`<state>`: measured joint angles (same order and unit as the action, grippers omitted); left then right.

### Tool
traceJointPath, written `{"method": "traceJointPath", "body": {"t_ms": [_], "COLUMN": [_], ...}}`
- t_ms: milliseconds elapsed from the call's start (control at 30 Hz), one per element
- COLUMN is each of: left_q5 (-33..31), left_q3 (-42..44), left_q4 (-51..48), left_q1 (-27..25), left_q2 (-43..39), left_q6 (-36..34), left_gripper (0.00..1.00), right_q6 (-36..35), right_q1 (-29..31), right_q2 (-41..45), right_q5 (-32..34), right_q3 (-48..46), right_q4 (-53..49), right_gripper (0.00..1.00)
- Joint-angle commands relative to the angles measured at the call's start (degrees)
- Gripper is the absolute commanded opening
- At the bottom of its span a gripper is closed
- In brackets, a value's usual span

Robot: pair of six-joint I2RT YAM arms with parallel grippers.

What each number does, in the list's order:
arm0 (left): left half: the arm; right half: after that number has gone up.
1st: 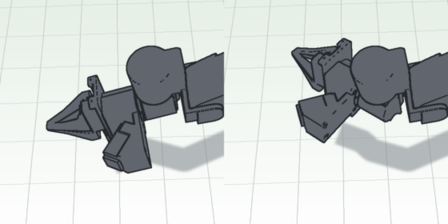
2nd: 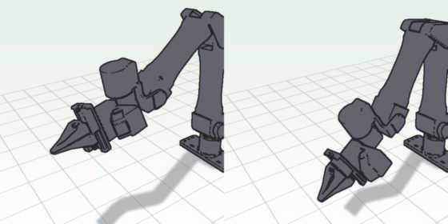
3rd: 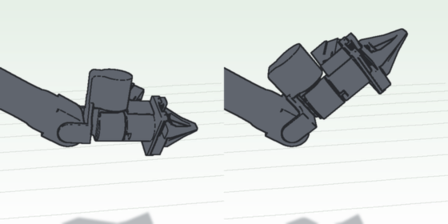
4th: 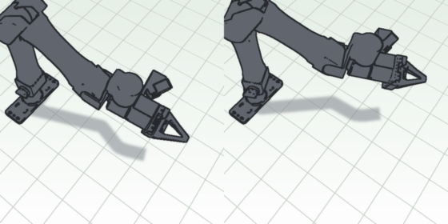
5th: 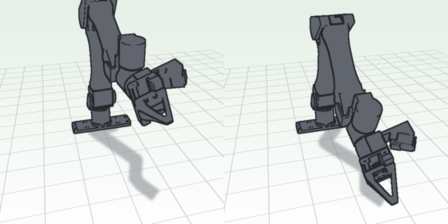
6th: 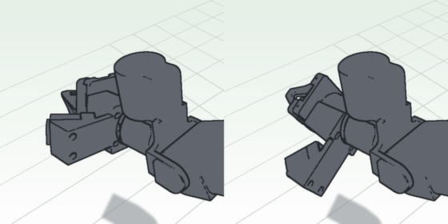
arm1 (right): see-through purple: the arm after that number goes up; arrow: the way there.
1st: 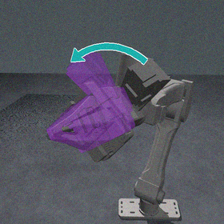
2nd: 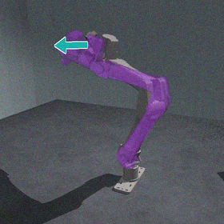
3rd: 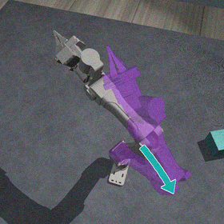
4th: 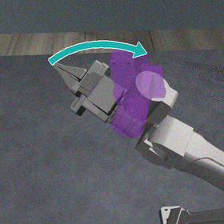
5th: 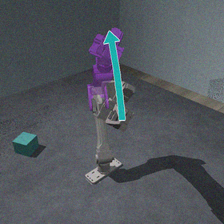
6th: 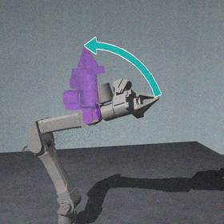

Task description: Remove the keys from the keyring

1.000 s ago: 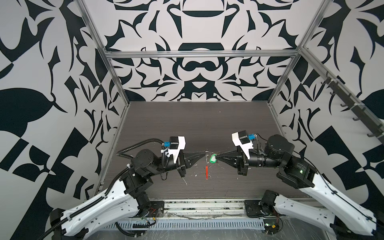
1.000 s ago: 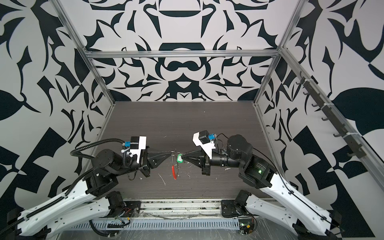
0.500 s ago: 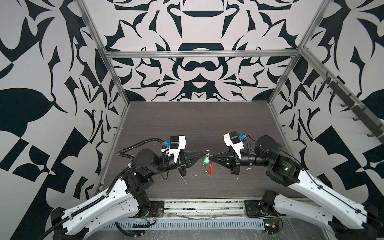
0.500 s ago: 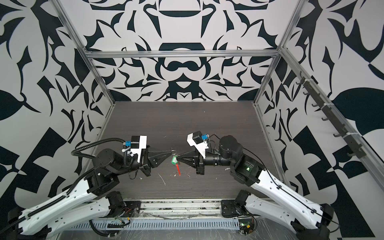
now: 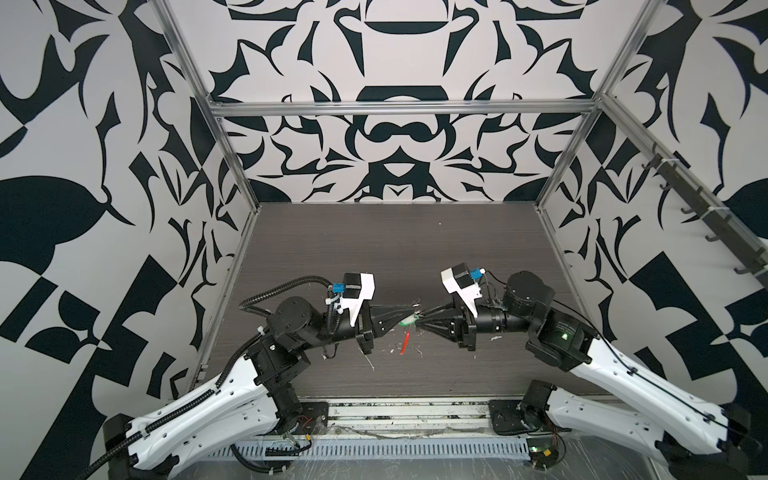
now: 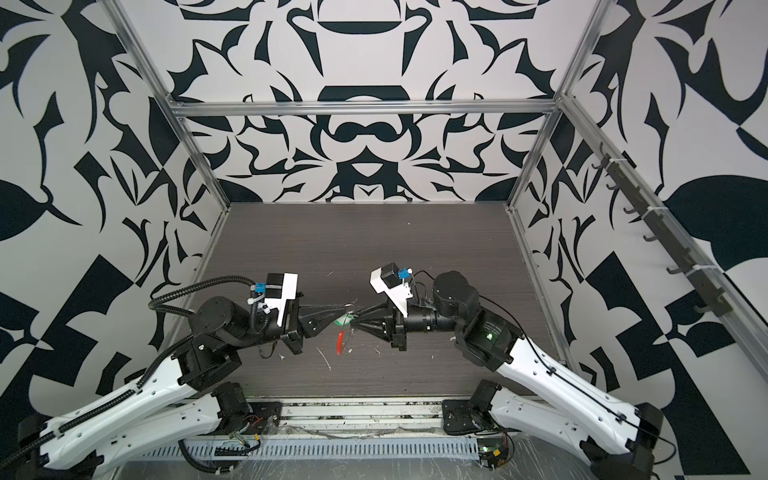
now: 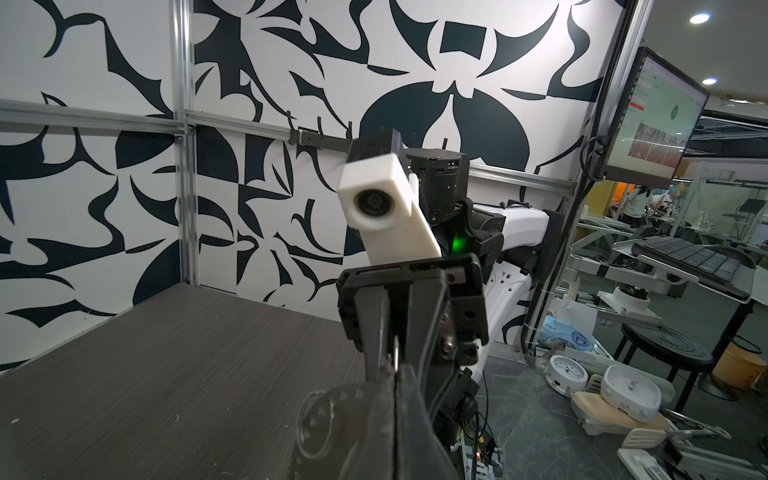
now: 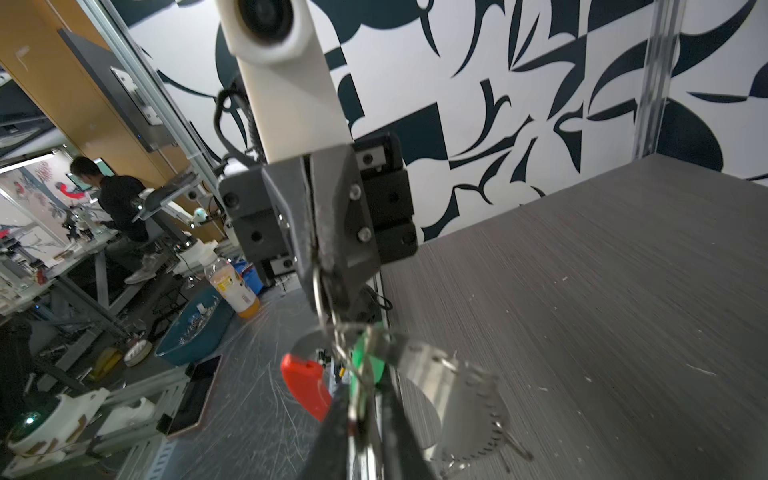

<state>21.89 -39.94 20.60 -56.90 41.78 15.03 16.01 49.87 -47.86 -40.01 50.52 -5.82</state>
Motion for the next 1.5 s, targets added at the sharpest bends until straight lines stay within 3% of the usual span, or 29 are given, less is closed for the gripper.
{"method": "traceJointPath", "body": {"t_ms": [0,233,433,667,933,1267,1467], "left_q5": [0.50,0.26,0.90,1.66,1.58,1.33,1.13], "left_q3": [0.17,0.65,0.53,0.44,0.84,1.23,1.34], "left_q4": [3.73,3.09,3.30,3.29,3.39,3.57,3.75], "left_q1": [0.08,0.10,0.06,0.05,0.08,0.07,0.06], "left_q2": [-1.86,-2.08,-2.05,-1.89,-2.18,-2.49,-2.63], "left_q6": [0.19,0.09,0.16,0.27,0.36,0.45,0.48], "left_gripper": [0.00,0.00,0.00,0.00,0.00,0.00,0.00], "right_q6": [-1.40,0.82,3.13,4.95,6.47,5.68,7.65], "right_q1": [0.19,0.17,0.23,0.18,0.16,0.15,0.20], "right_q2": [2.62,7.04,6.25,1.56,-0.46,2.49,1.37], "right_q5": [0.15,5.59,10.65,6.35,2.66,5.82,1.86], "right_q3": [2.97,3.20,2.13,3.53,4.41,3.41,2.82], "right_q4": [-4.10,-0.04,8.54,13.21,15.57,15.76,18.30], "right_gripper": [0.35,0.47,0.47,0.47,0.38,0.44,0.43]}}
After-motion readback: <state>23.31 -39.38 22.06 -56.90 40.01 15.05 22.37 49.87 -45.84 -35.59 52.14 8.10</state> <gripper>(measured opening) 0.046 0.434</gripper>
